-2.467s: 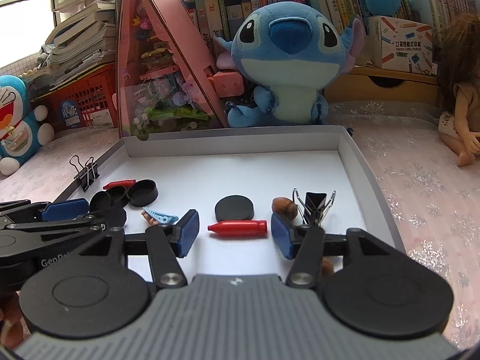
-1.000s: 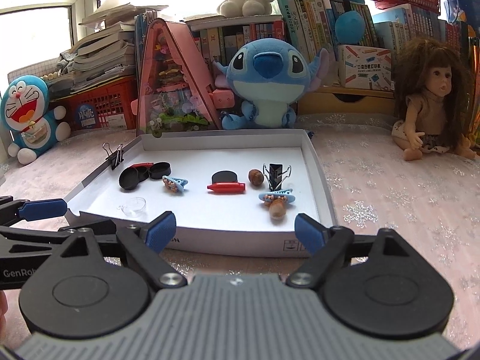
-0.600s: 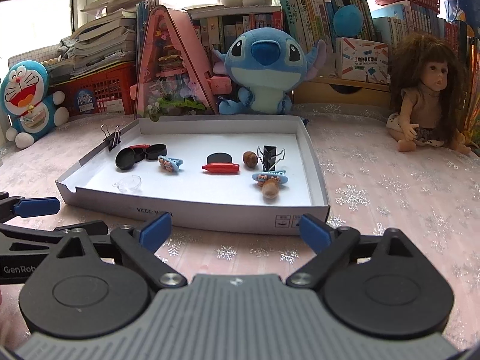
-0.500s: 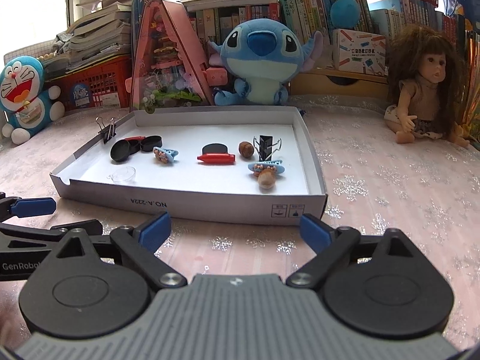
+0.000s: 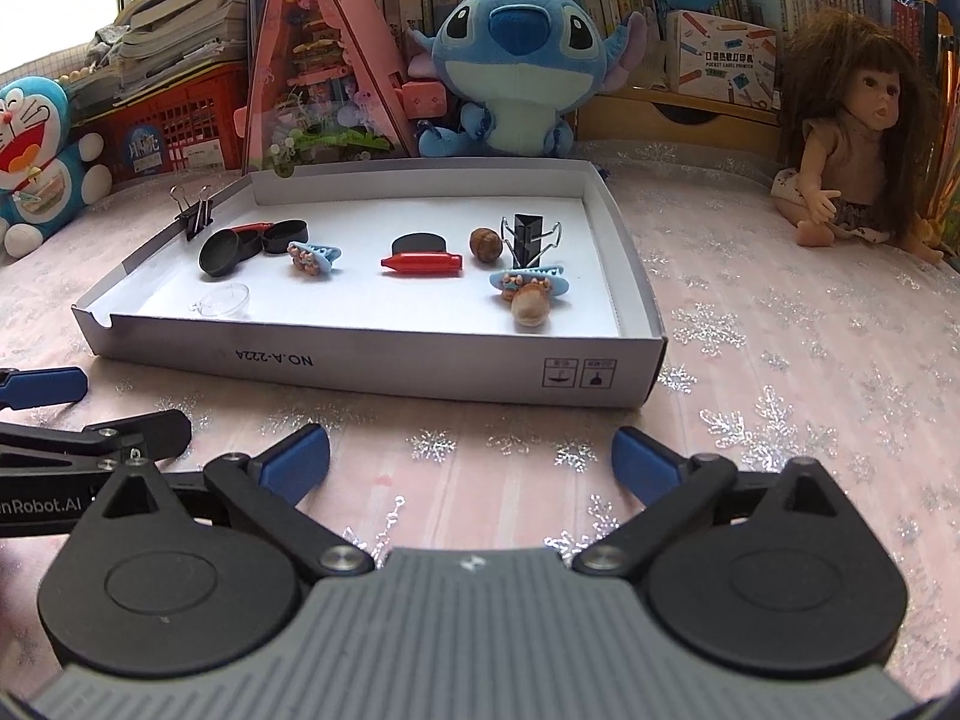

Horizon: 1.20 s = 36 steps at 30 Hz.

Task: Organize rigid objects

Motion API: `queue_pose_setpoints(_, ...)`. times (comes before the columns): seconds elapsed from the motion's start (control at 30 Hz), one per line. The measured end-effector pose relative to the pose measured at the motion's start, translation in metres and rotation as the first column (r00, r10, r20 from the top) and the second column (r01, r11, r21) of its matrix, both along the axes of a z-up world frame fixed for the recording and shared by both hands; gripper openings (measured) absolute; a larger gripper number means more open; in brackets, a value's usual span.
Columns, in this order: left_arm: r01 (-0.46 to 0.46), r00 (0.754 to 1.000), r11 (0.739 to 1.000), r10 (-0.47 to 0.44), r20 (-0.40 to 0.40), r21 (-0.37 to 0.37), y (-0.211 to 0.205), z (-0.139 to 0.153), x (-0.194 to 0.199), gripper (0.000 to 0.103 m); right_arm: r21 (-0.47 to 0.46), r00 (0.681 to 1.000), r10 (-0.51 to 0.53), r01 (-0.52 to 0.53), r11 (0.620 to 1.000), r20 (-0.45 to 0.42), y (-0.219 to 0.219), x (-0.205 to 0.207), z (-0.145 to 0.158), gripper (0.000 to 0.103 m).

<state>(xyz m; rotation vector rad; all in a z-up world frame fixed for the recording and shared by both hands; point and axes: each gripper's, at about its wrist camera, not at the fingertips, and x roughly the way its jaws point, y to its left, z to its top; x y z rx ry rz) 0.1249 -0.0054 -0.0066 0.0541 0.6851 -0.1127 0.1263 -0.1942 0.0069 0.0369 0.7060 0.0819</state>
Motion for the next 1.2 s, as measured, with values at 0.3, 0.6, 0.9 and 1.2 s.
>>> queue_pose_setpoints(0.3,-0.027,1.000,1.000,0.027,-0.007,0.003,0.0017,-0.0013,0.0030,0.098,-0.019,1.000,-0.004,0.004,1.000,-0.008,0.0027,0.0004,-0.0011,0.103)
queue_pose_setpoints(0.6,-0.041,0.999,0.999,0.041,-0.014,0.005,0.0023,-0.0027,0.0050,0.103,-0.019,1.000,-0.006,0.006,1.000,-0.009,0.0026,0.0007,-0.0017,0.103)
queue_pose_setpoints(0.9,-0.041,0.999,0.999,0.041,-0.014,0.005,0.0022,-0.0028,0.0050,0.103,-0.018,1.000,-0.005,0.005,1.000,-0.009,0.0027,0.0007,-0.0017,0.103)
queue_pose_setpoints(1.2,-0.041,0.999,0.999,0.041,-0.014,0.005,0.0024,-0.0026,0.0050,0.103,-0.018,1.000,-0.006,0.006,1.000,-0.009,0.0027,0.0006,-0.0023,0.103)
